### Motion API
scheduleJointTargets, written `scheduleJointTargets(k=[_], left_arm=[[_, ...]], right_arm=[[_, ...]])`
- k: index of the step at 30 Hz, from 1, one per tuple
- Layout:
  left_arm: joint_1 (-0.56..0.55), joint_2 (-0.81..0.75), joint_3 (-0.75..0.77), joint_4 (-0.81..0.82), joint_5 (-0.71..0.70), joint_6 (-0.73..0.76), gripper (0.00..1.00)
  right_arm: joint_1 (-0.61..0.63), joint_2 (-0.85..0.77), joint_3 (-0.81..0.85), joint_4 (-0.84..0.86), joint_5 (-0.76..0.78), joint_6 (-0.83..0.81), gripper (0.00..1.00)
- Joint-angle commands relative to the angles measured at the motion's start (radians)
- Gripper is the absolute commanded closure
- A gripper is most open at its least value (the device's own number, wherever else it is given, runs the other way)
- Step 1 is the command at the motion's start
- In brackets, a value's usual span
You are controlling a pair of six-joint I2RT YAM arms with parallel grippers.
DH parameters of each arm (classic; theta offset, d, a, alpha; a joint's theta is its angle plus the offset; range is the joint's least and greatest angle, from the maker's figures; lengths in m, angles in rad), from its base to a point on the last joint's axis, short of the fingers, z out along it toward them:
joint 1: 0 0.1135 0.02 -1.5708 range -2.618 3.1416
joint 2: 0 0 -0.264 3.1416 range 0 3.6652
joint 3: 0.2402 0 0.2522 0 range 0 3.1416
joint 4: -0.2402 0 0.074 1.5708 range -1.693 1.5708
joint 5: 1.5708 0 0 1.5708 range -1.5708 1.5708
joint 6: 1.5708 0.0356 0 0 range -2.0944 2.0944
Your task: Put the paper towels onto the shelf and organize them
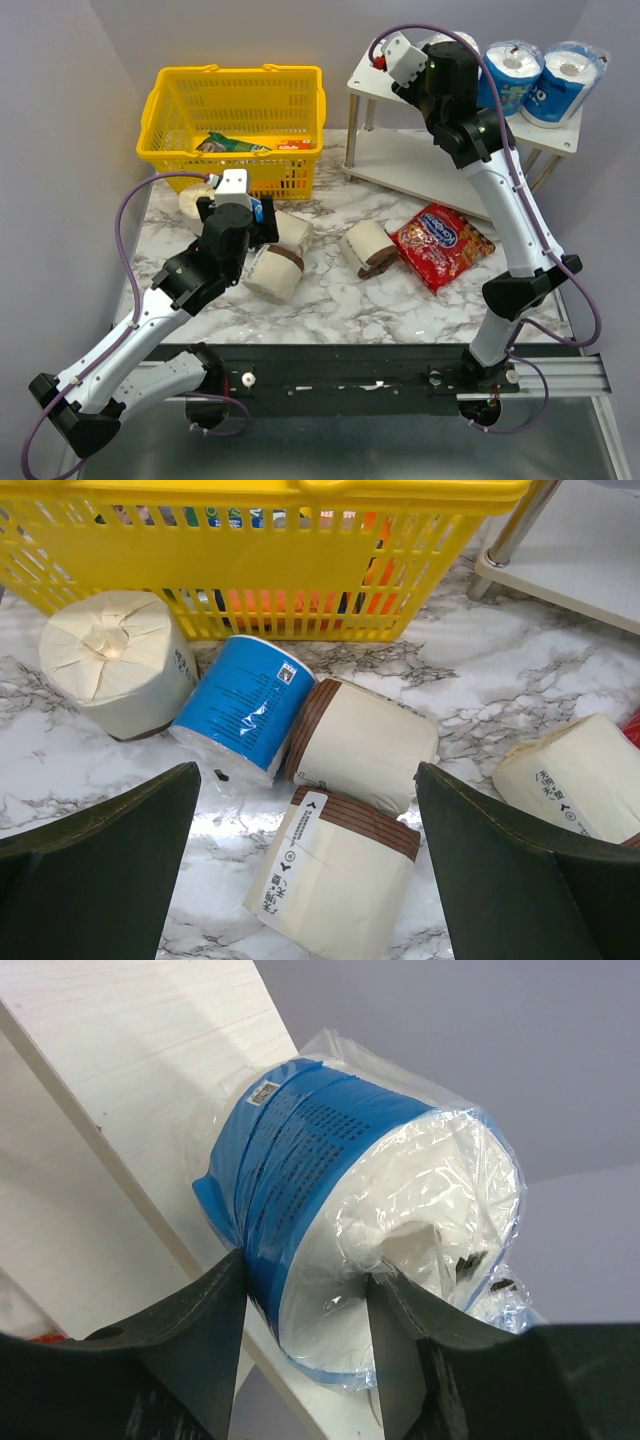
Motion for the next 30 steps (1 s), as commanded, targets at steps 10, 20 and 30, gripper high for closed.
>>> scheduleJointTargets(k=[10, 20, 30], left_arm=[[-0.004, -0.003, -0.006, 0.023, -0.028, -0.003, 0.01], [-0.002, 0.002, -0.004, 0.024, -0.028, -0.003, 0.01], [0.002, 0.003, -0.004, 0.026, -0.03, -0.005, 0.01]], right_arm=[[-0.034, 0.016, 0.031, 0.153, 0.062, -0.05, 0.4], [-0.016, -0.013, 0.046, 0.153, -0.025, -0.004, 0.24], [0.032, -0.087, -0.036, 0.094, -0.128, 0.083, 0.21]])
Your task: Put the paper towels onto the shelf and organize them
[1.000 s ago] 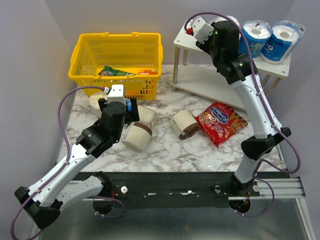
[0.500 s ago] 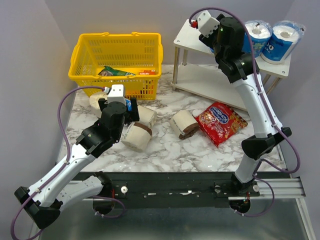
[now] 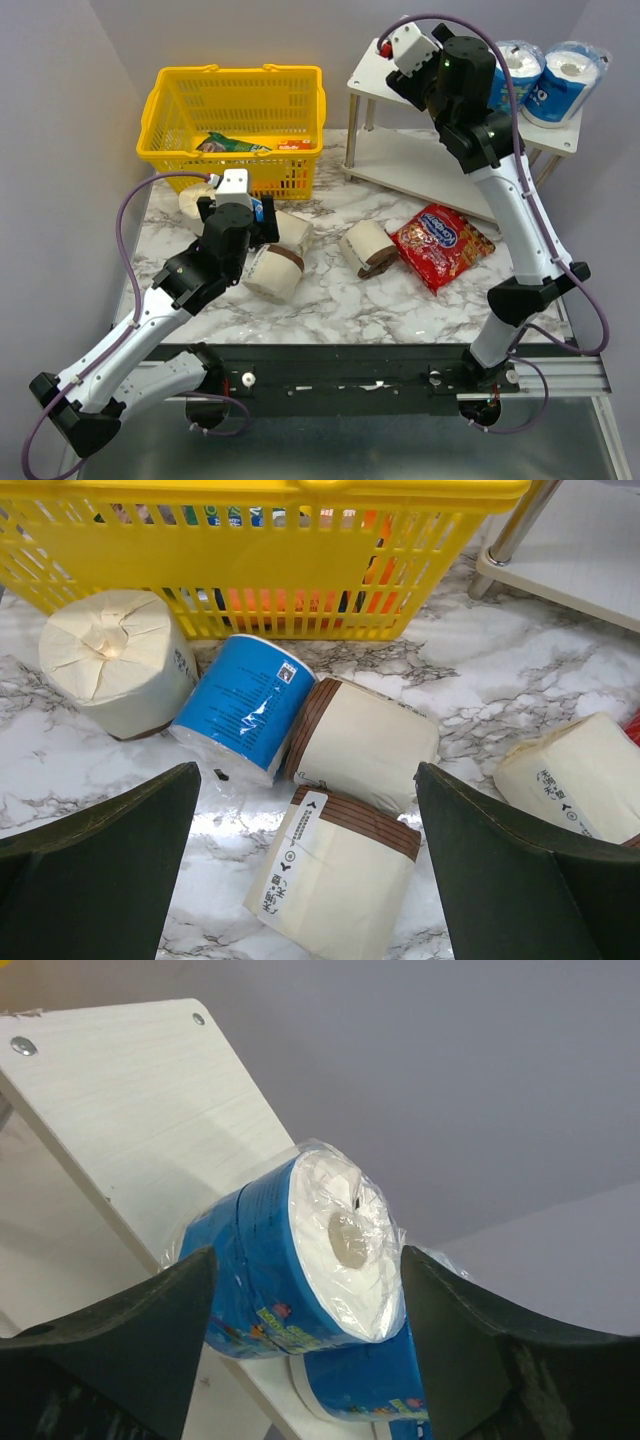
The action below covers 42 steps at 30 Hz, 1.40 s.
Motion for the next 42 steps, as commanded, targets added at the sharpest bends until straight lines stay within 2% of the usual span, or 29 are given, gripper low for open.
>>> scheduleJointTargets(k=[1, 4, 7, 18, 32, 38, 42], left_arm=[[0.003, 0.001, -0.006, 0.024, -0.03, -0.005, 0.01], [0.005, 0.004, -0.006, 0.024, -0.028, -0.006, 0.01], [0.005, 0.005, -0.006, 0.023, -0.03, -0.005, 0.01], [0.005, 0.001, -0.006, 0.021, -0.04, -0.003, 0.01], [0.013, 0.015, -0.006, 0.021, -0.048, -0.005, 0.01], [0.014, 0.019, -0.013, 0.022, -0.06, -0.009, 0.01], [0.014, 0.028, -0.021, 0.021, -0.071, -0.029, 0.01]], right_arm=[[0.031, -0.069, -0.058, -0.034, -0.068, 0.065, 0.29], [0.036, -0.098, -0.112, -0.031, -0.124, 0.105, 0.45], [0.036, -0.095, -0.163, -0.031, -0.092, 0.108, 0.57], [-0.068, 0.033, -0.092, 0.0, 0.038, 0.126, 0.6], [-0.102, 0.06, -0.074, 0.037, -0.121, 0.171, 0.6], [-0.105, 0.118, -0.035, 0.055, -0.059, 0.139, 0.62], [-0.082, 0.086, -0.04, 0.038, -0.153, 0.205, 0.6]])
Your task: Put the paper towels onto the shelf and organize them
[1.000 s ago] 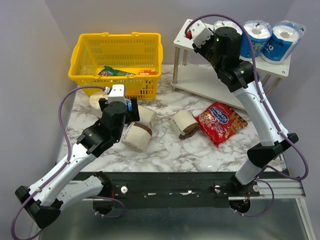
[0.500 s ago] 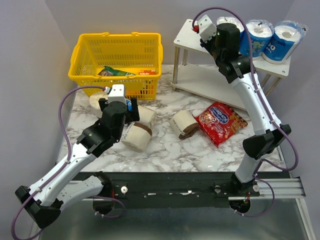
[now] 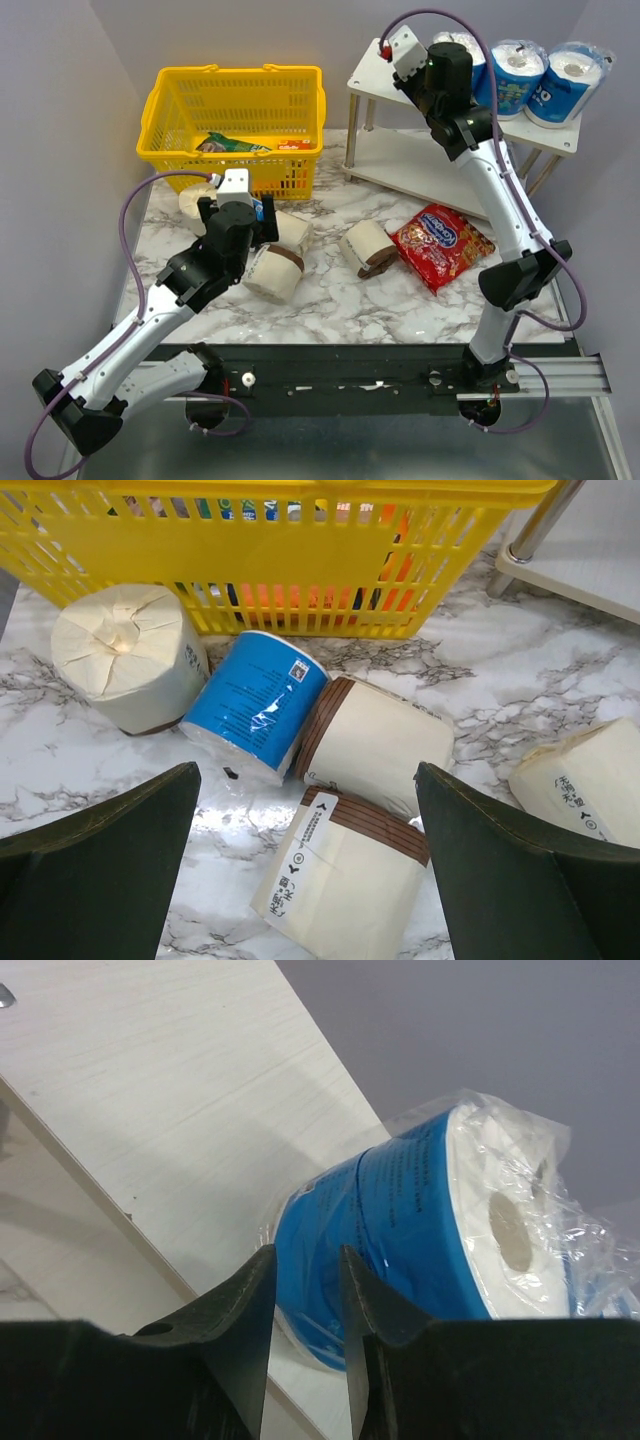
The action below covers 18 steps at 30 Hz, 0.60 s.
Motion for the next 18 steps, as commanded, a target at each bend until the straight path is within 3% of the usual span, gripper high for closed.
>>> scheduleJointTargets(k=[1, 5, 7, 13, 18], left_arm=[[0.008, 0.012, -0.019, 0.022, -0.049, -0.034, 0.01], [0.068, 0.035, 0.008, -0.01, 0.017, -0.102, 0.01], [0.172, 0.043, 0.015, -0.029, 0.136, -0.147, 0.01], [0.413, 0.014, -0.093, -0.015, 0.463, -0.313, 0.01], [0.548, -0.024, -0.258, 0.163, 0.606, -0.42, 0.03]], right_arm=[[0.031, -0.041, 0.015, 0.011, -0.095, 0.057, 0.56], [0.144, -0.112, -0.059, 0.037, -0.167, 0.083, 0.39], [0.193, -0.135, -0.087, 0.063, -0.159, 0.124, 0.32], [0.263, -0.317, -0.333, 0.153, -0.222, 0.348, 0.3], [0.283, -0.573, -0.655, 0.323, -0.336, 0.506, 0.3]])
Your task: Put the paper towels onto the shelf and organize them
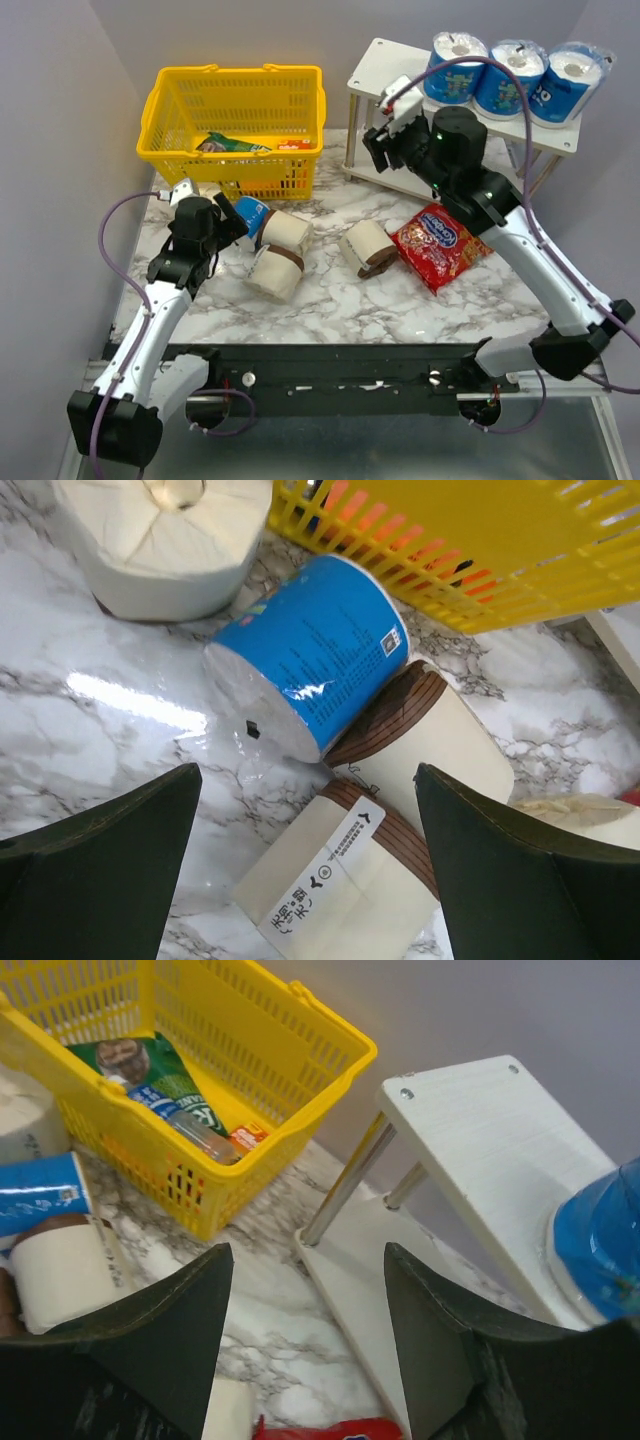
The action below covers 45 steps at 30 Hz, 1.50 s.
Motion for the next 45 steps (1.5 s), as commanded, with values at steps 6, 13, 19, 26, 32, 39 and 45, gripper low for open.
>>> scheduleJointTargets(k=[6, 13, 19, 26, 32, 39, 45], left_arm=[[0.079, -0.075, -0.34, 0.466, 0.178, -0.257, 0.03], [0.082, 0.051, -0.395, 0.656, 0.124, -0.248, 0.02], [0.085, 0.149, -0.38, 0.705, 0.076, -0.243, 0.04], [0.086, 0.212, -0.424, 0.844, 0.068, -0.259, 0.07], [0.086, 0.26, -0.45, 0.993, 0.081, -0.257, 0.13], [0.086, 0.278, -0.51, 1.098, 0.064, -0.299, 0.31], [0.086, 0.286, -0.539, 1.158, 0.03, -0.331, 0.48]], right_arm=[[0.018, -0.309, -0.385, 0.204, -0.183, 0.242, 0.29], [0.017, -0.421, -0.476, 0.204, -0.191, 0.25, 0.28], [0.017, -0.469, -0.505, 0.201, -0.188, 0.25, 0.28], [0.017, -0.484, -0.487, 0.176, -0.174, 0.239, 0.28], [0.018, -0.493, -0.49, 0.171, -0.205, 0.261, 0.28], [0.015, -0.527, -0.502, 0.15, -0.179, 0.253, 0.28], [0.017, -0.53, -0.503, 0.151, -0.188, 0.27, 0.28]])
